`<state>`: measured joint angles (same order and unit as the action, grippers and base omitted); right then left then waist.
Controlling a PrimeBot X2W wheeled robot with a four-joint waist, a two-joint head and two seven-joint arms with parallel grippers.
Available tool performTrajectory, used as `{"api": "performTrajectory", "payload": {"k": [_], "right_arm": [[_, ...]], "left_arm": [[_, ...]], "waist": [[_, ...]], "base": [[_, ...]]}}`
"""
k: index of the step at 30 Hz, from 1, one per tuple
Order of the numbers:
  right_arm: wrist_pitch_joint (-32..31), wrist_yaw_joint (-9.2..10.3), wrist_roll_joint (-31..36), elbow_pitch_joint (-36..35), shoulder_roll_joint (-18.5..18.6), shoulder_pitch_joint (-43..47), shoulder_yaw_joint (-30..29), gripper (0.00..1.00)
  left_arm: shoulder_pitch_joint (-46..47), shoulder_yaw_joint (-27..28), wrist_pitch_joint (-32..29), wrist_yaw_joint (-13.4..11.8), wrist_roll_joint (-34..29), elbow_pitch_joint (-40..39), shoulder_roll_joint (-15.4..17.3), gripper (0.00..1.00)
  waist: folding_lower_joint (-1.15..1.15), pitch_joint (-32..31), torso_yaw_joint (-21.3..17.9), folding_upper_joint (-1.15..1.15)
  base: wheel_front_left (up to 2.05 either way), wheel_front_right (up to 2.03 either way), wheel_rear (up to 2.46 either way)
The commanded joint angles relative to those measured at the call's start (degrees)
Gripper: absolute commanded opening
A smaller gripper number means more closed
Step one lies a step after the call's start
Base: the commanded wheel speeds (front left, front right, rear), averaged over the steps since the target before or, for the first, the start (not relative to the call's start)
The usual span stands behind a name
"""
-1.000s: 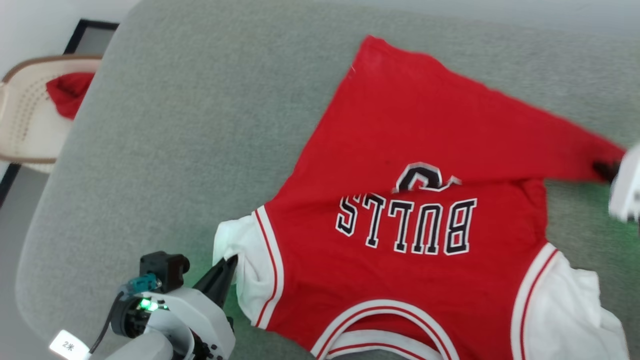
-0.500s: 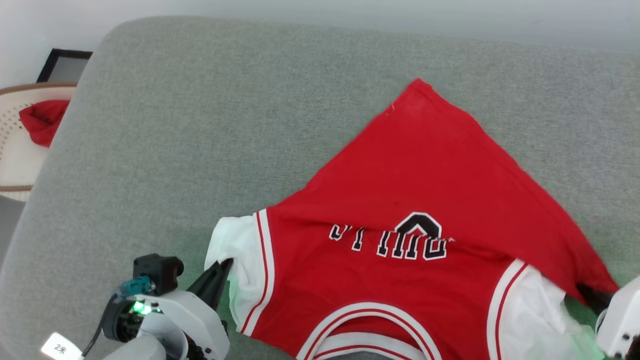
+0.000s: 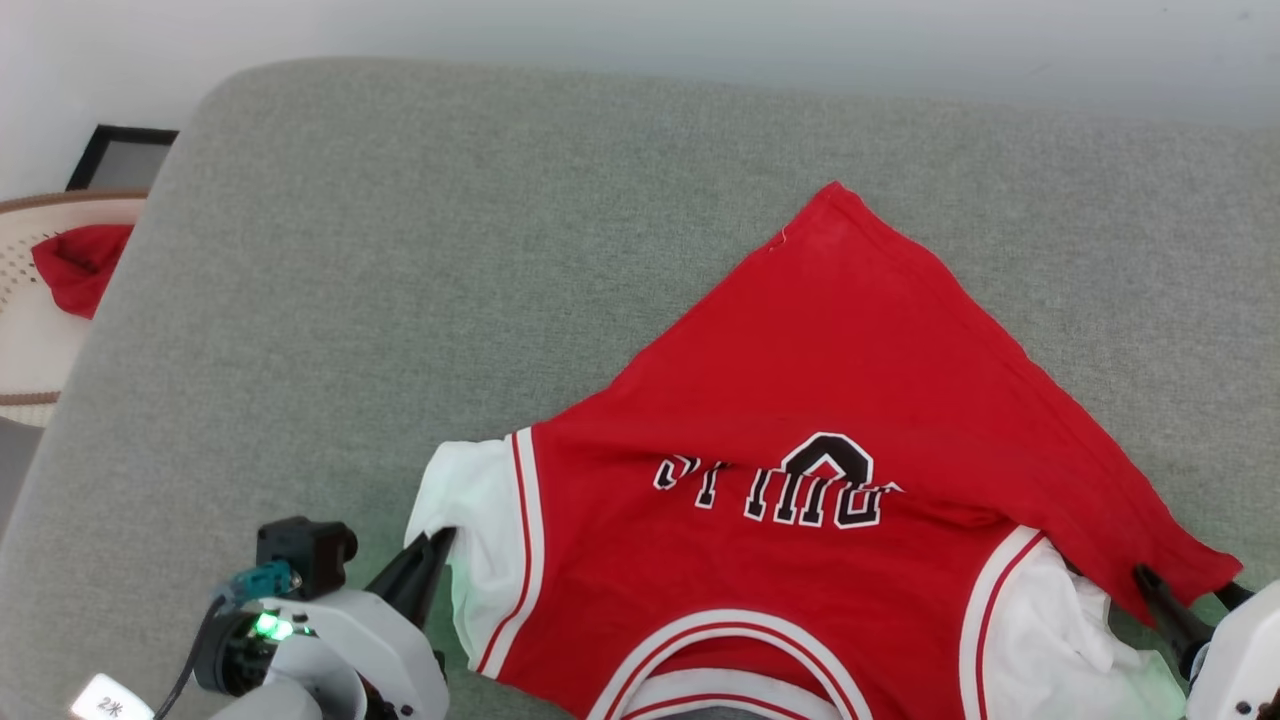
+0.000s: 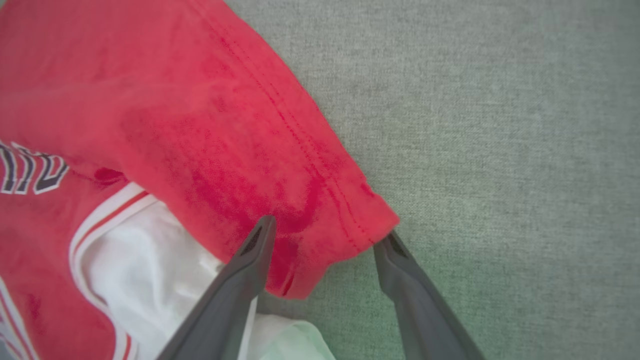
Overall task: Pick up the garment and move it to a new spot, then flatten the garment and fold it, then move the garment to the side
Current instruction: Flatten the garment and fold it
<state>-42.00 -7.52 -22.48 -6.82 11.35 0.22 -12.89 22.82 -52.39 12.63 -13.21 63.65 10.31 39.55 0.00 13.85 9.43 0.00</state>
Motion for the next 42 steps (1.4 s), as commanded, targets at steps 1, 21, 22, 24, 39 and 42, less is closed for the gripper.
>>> {"api": "performTrajectory", "payload": {"k": [1,21,22,24,39,42], "right_arm": [[1.2,0.06,0.6,-1.2,-0.1,1.2,0.4,1.00],[9.6,0.06,1.5,2.3,4.1,-19.1,13.9,1.00],[9.8,0.06,1.5,4.2,5.0,-21.4,14.9,1.00],[9.6,0.06,1.0,8.3,6.5,-25.3,16.6,1.00],[2.5,0.06,-2.2,40.4,16.0,-51.0,32.1,1.00],[1.4,0.06,-2.6,45.9,16.7,-54.8,34.0,1.00]], "left_arm": [[-0.9,0.1,0.0,-0.4,0.3,-0.1,0.2,0.00],[2.4,-2.3,-1.8,0.3,-1.9,0.0,-3.0,0.00],[2.9,-2.6,-1.9,0.7,-2.3,0.3,-3.4,0.00],[3.9,-3.1,-2.2,1.1,-2.7,0.8,-4.3,0.00],[9.6,-5.4,-1.2,6.9,-4.3,8.4,-12.6,0.00],[10.6,-5.7,-0.9,8.1,-4.4,10.0,-14.4,0.00]], "waist": [[0.00,-0.4,0.1,0.00],[0.00,-0.9,6.8,0.00],[0.00,-0.8,7.5,0.00],[0.00,-0.4,8.9,0.00],[0.00,5.0,17.5,0.00],[0.00,6.3,19.0,0.00]], "base": [[0.00,0.00,0.00],[0.00,0.00,0.00],[0.00,0.00,0.00],[0.00,0.00,0.00],[0.00,0.00,0.00],[0.00,0.00,0.00]]}}
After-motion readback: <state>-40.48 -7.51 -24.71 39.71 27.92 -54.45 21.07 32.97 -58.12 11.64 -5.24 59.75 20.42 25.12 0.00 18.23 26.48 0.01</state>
